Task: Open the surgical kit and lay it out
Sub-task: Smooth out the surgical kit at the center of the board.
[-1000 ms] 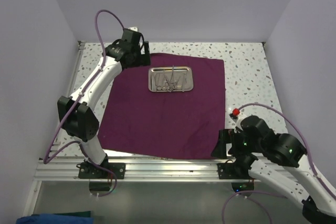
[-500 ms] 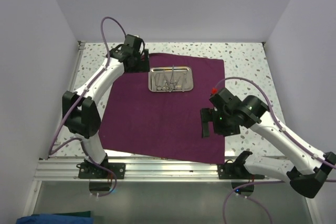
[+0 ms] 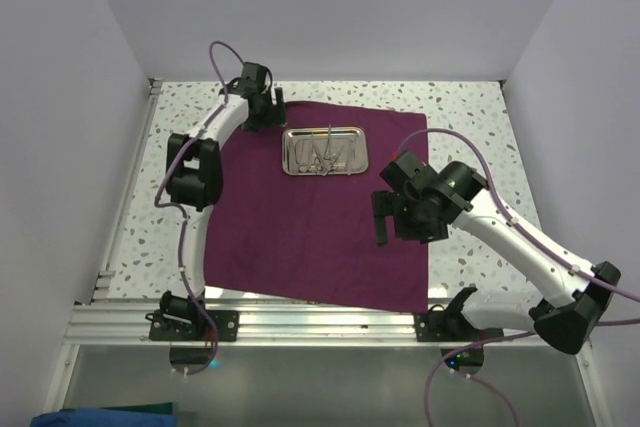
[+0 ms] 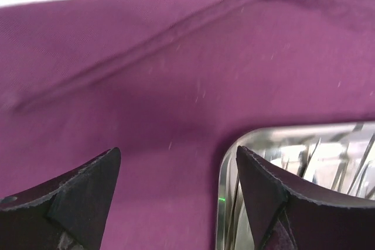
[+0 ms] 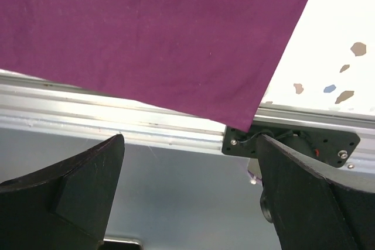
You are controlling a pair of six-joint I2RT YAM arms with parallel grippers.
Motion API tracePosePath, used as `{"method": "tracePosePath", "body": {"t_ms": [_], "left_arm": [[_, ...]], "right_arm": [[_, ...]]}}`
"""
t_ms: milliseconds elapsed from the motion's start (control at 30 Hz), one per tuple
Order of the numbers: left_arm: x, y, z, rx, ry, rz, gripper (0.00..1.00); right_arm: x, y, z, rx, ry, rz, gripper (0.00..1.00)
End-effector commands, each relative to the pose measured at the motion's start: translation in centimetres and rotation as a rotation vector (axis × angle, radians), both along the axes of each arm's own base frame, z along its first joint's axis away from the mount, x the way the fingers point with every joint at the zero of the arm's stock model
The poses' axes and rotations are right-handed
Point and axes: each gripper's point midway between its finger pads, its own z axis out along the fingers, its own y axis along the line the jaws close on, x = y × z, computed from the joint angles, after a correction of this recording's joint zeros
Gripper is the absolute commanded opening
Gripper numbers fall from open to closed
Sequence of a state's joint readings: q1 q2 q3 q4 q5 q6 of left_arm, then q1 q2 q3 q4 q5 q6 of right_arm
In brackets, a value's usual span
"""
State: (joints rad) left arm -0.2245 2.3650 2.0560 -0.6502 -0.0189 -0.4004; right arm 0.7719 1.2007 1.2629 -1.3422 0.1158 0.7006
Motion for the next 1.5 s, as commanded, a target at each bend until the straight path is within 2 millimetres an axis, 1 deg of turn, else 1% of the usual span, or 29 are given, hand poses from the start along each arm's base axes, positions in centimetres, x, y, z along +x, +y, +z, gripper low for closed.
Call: {"method": "tracePosePath", "body": {"t_ms": [0, 33, 67, 133, 300, 367, 433, 500, 533, 567, 600, 633, 667, 700, 733, 800, 833, 867, 933, 967, 1033, 1067, 1133, 1200, 1233, 1300, 1400, 1433, 1467], "left_arm": [[4.4, -1.3, 2.7, -0.134, -0.144, -0.047, 0.83], [4.9, -1.3, 2.4, -0.155, -0.147, -0.046, 0.83], [5.1, -1.3, 1.1, -0.166, -0.129, -0.033, 0.83], [6.2, -0.6, 0.5, -0.180, -0.142, -0.009, 0.83], [8.2, 2.0, 0.0, -0.153, -0.201, 0.081, 0.86], [9.5, 4.0, 0.7, -0.093, -0.259, 0.165, 0.93], [10.5, 6.9, 2.8, -0.005, -0.333, 0.282, 0.99], [10.6, 8.6, 4.5, 0.039, -0.380, 0.346, 1.00], [11.0, 9.1, 7.8, 0.037, -0.458, 0.366, 1.00], [10.3, 9.5, 7.5, 0.046, -0.454, 0.373, 1.00], [10.0, 9.7, 8.5, 0.044, -0.476, 0.376, 1.00], [9.9, 9.5, 12.3, 0.020, -0.565, 0.365, 1.00], [9.0, 9.5, 11.4, 0.025, -0.549, 0.354, 1.00], [8.7, 9.6, 12.3, 0.019, -0.572, 0.349, 1.00], [8.1, 9.5, 14.2, 0.018, -0.595, 0.326, 1.00], [6.9, 9.8, 13.9, 0.048, -0.575, 0.311, 1.00], [6.2, 10.1, 15.2, 0.071, -0.590, 0.291, 1.00], [5.3, 10.5, 13.9, 0.092, -0.562, 0.281, 1.00], [3.9, 11.0, 14.7, 0.109, -0.557, 0.260, 1.00], [3.0, 11.7, 13.5, 0.121, -0.520, 0.260, 1.00], [1.3, 12.4, 14.1, 0.139, -0.510, 0.257, 1.00], [0.0, 12.9, 12.2, 0.158, -0.464, 0.259, 1.00], [-1.5, 13.4, 11.6, 0.162, -0.434, 0.256, 0.99], [-2.7, 13.8, 9.4, 0.150, -0.372, 0.236, 0.94], [-2.8, 12.8, 8.5, 0.107, -0.352, 0.177, 0.91], [-2.8, 11.8, 6.9, 0.071, -0.322, 0.130, 0.89], [-1.3, 9.8, 4.8, -0.024, -0.274, 0.081, 0.89], [-0.9, 9.0, 2.7, -0.064, -0.231, 0.071, 0.89], [0.5, 8.6, 3.5, -0.090, -0.254, 0.066, 0.89]], "right_arm": [[1.8, 0.3, 1.2, -0.027, -0.048, -0.011, 0.98], [2.1, 0.3, 0.9, -0.055, -0.036, -0.009, 0.98], [2.5, 0.6, 1.1, -0.058, -0.040, 0.001, 0.99], [3.1, 0.9, 0.8, -0.088, -0.026, 0.013, 0.99], [4.5, 1.7, 0.8, -0.123, -0.026, 0.034, 0.99], [4.8, 2.0, 0.7, -0.134, -0.019, 0.046, 0.98], [5.1, 2.1, 0.6, -0.145, -0.020, 0.052, 0.98], [5.6, 2.2, 0.5, -0.158, -0.022, 0.059, 0.98], [5.9, 2.3, 0.5, -0.164, -0.027, 0.071, 0.98], [6.1, 2.3, 0.3, -0.174, -0.028, 0.073, 0.99], [6.3, 2.3, 0.1, -0.184, -0.031, 0.074, 0.98], [6.8, 2.2, 0.0, -0.194, -0.050, 0.068, 0.98], [7.2, 2.2, -0.2, -0.193, -0.061, 0.063, 0.98], [7.6, 2.1, -0.2, -0.190, -0.075, 0.052, 0.99], [8.7, 2.1, -0.2, -0.165, -0.098, 0.022, 0.98], [9.4, 1.7, -0.8, -0.113, -0.094, -0.016, 0.98], [11.2, 1.0, -0.9, -0.063, -0.111, -0.079, 0.98], [11.2, 1.1, -1.7, -0.008, -0.072, -0.094, 0.98], [13.2, -0.1, -2.2, 0.040, -0.075, -0.161, 0.98], [13.7, -0.4, -2.4, 0.045, -0.073, -0.171, 0.98], [15.3, -1.6, -2.8, 0.030, -0.076, -0.209, 0.98], [15.9, -1.9, -3.1, 0.025, -0.074, -0.223, 0.98], [17.2, -2.6, -3.4, 0.041, -0.083, -0.260, 0.98], [18.0, -2.3, -4.3, 0.086, -0.050, -0.272, 0.98], [18.6, -2.8, -4.4, 0.092, -0.048, -0.294, 0.98], [18.9, -2.4, -4.9, 0.116, -0.018, -0.287, 0.98], [18.8, -2.6, -4.6, 0.108, -0.016, -0.272, 0.98], [18.4, -2.9, -4.7, 0.092, -0.010, -0.267, 0.98], [18.1, -3.2, -4.7, 0.083, -0.010, -0.268, 0.98]]}}
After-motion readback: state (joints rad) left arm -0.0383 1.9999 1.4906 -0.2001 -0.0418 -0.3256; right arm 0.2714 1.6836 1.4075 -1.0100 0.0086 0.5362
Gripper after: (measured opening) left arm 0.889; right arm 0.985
